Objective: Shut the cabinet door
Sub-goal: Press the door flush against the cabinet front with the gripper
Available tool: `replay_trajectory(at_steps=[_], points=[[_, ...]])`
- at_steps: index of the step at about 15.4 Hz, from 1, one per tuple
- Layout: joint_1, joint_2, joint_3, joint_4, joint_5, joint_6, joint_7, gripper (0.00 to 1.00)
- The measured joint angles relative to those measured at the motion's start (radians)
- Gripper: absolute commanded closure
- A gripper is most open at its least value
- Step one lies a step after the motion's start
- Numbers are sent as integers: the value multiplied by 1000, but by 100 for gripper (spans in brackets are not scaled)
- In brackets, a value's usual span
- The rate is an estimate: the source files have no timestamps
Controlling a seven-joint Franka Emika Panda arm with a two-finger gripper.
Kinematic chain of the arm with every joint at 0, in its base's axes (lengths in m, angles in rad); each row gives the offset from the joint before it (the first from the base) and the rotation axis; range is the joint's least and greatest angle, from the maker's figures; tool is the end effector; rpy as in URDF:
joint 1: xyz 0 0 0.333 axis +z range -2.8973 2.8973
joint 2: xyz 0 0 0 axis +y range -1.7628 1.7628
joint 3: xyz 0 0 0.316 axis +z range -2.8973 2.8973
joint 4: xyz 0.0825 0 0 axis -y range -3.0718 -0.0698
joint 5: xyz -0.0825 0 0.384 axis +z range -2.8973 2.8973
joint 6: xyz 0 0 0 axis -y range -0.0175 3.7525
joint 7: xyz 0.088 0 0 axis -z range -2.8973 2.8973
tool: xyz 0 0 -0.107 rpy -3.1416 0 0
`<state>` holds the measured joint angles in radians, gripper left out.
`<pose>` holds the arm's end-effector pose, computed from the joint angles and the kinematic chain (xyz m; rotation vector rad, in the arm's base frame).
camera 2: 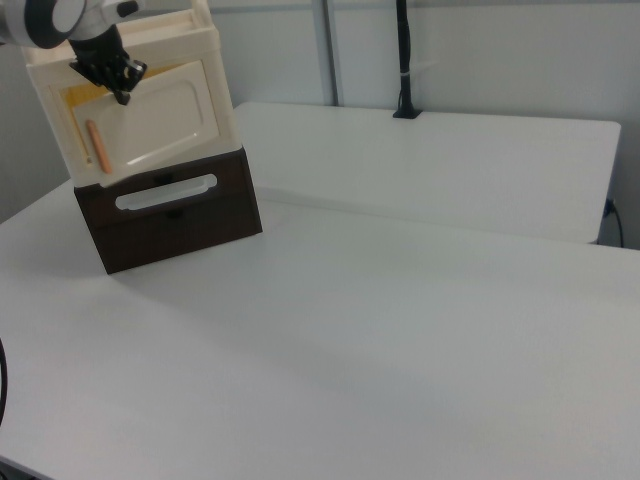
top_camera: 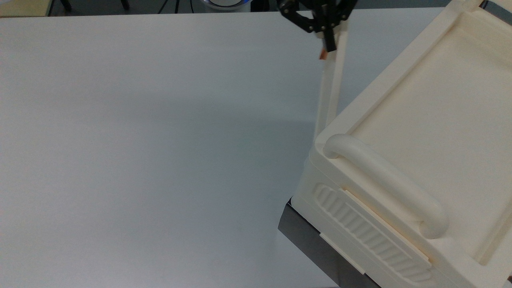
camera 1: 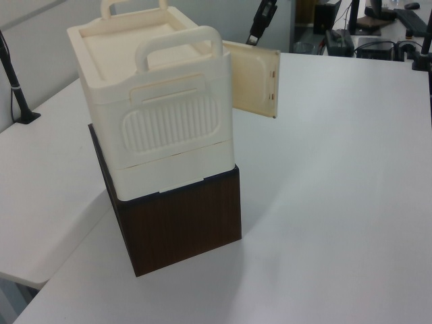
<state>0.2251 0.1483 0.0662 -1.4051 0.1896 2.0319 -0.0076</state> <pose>0.6092 0.1899 0.6694 -2.7879 -0.3542 -0.6392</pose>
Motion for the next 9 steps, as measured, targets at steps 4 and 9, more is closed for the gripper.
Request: replay_trajectory(at_steps=[4,9], points=[[58,36,1,-1,13,160,7,100],[50,48,-8,-10,13,142,-7,100]])
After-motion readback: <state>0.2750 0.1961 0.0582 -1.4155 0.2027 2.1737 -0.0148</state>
